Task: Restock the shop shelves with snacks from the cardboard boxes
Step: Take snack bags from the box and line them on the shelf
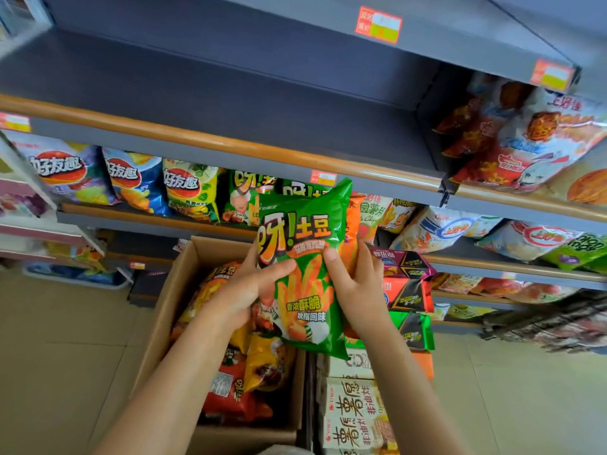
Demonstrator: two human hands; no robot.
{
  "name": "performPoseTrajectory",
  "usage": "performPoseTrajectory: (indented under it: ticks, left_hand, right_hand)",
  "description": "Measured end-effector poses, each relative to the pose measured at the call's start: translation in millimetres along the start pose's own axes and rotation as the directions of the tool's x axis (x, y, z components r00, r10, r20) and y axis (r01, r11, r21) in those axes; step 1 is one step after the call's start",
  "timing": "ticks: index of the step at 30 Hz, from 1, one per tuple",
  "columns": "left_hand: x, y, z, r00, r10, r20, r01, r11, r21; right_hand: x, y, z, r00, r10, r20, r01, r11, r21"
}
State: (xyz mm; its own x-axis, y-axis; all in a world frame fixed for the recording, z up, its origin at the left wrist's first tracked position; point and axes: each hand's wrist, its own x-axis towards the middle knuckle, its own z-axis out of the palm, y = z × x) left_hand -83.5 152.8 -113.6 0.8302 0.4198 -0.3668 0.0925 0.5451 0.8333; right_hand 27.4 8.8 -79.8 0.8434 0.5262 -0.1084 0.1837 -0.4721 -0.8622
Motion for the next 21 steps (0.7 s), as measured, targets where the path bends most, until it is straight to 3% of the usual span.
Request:
performPoseTrajectory:
  ticks: [5,8,10,13,16,21]
  left_hand:
    - [11.5,11.9,38.6,0.998,0.008,-0.055,-0.005,0.998,0.060]
    - [16.2,30.8,71.5,0.998,0.008,-0.060,-0.004,0.998,0.065]
    - [20.5,42.8,90.2,0.999,0.021,-0.041,-0.017,0.996,0.090]
    - [27.6,47.2,108.2,0.998,0.005,-0.061,0.002,0.992,0.126]
    - [32.2,46.5,127.7,0.995,0.074,-0.069,-0.065,0.991,0.121]
    - [45.3,45.3,163.7,0.986,0.165,-0.016,-0.160,0.971,0.177]
  right_hand:
    - [4.5,10.7,-13.7,0.991,-0.001,0.133,-0.015,0.993,0.121]
    - [14.5,6.3,-39.9,0.985,0.069,0.159,-0.117,0.941,0.318]
    - [22.9,1.5,-63.0,0.988,0.047,0.148,-0.105,0.901,0.421]
    - [35.0,-8.6,-92.9,0.991,-0.002,0.133,-0.057,0.895,0.442]
    - [43.7,-8.8,-121.5,0.984,-0.093,0.153,0.016,0.897,0.442]
    - [55.5,7.1,-158.3,0.984,-0.096,0.151,-0.004,0.830,0.558]
